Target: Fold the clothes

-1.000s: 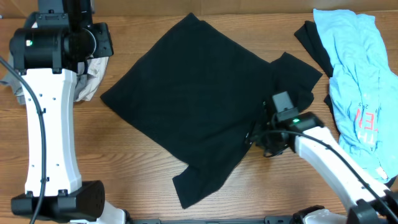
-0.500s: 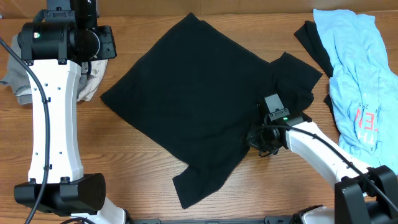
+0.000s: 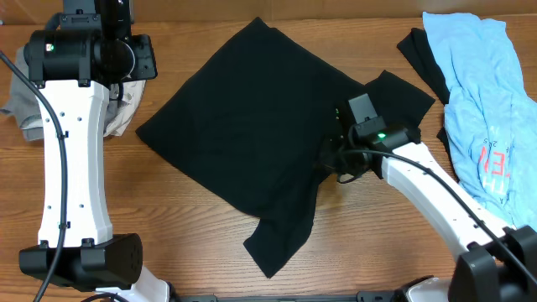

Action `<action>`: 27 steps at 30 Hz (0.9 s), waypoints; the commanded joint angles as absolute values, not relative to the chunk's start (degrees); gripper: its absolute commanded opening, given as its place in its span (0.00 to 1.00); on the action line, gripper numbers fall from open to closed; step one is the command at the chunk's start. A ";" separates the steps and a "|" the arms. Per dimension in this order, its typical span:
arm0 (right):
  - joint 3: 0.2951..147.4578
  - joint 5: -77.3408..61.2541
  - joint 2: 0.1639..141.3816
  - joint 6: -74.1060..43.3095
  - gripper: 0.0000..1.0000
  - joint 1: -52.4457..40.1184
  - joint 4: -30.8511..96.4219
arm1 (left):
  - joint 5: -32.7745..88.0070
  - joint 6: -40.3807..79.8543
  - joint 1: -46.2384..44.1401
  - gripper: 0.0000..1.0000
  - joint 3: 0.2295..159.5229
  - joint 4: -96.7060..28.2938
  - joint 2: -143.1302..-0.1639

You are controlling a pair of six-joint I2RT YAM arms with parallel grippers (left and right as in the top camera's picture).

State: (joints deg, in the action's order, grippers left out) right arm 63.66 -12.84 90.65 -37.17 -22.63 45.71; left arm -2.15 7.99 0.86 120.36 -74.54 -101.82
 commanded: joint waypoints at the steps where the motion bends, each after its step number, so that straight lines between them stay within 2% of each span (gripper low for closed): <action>1: 64.69 -13.63 93.80 -36.51 0.04 -22.87 44.16 | -1.83 7.92 0.64 0.43 120.57 -74.54 -102.39; 2: 64.69 -13.82 94.50 -36.16 0.13 -22.87 43.66 | -1.85 7.92 0.40 0.43 120.57 -74.54 -102.39; 3: 64.69 -13.82 94.91 -35.94 0.32 -22.85 43.13 | -1.83 7.92 0.30 0.43 120.57 -74.54 -102.39; 5: 64.69 -13.80 95.15 -35.57 0.60 -22.81 42.76 | -1.85 7.92 0.25 0.43 120.57 -74.54 -102.39; 6: 64.71 -13.82 95.15 -35.57 0.69 -22.76 42.94 | -1.85 7.92 0.27 0.43 120.57 -74.54 -102.39; 7: 64.93 -13.82 95.09 -35.57 0.71 -22.74 43.55 | -1.85 7.92 0.25 0.43 120.57 -74.56 -102.39; 13: 65.60 -13.45 95.09 -35.64 0.72 -22.63 51.11 | -1.85 7.92 0.23 0.43 120.57 -74.59 -102.48; 17: 65.19 -9.98 95.11 -36.56 0.67 -22.44 56.18 | -1.85 7.92 0.19 0.43 120.57 -74.54 -102.76; 23: 60.53 -7.09 95.18 -36.69 0.45 -22.44 51.77 | -1.85 7.92 0.19 0.43 120.57 -74.48 -102.87; 27: 56.88 -5.54 95.29 -36.71 0.39 -22.41 47.55 | -1.85 7.92 -0.05 0.43 120.57 -74.48 -102.87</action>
State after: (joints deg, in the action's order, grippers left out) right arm 59.22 -8.25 95.26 -36.56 -22.57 48.49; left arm -2.15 8.01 0.73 120.36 -74.54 -102.08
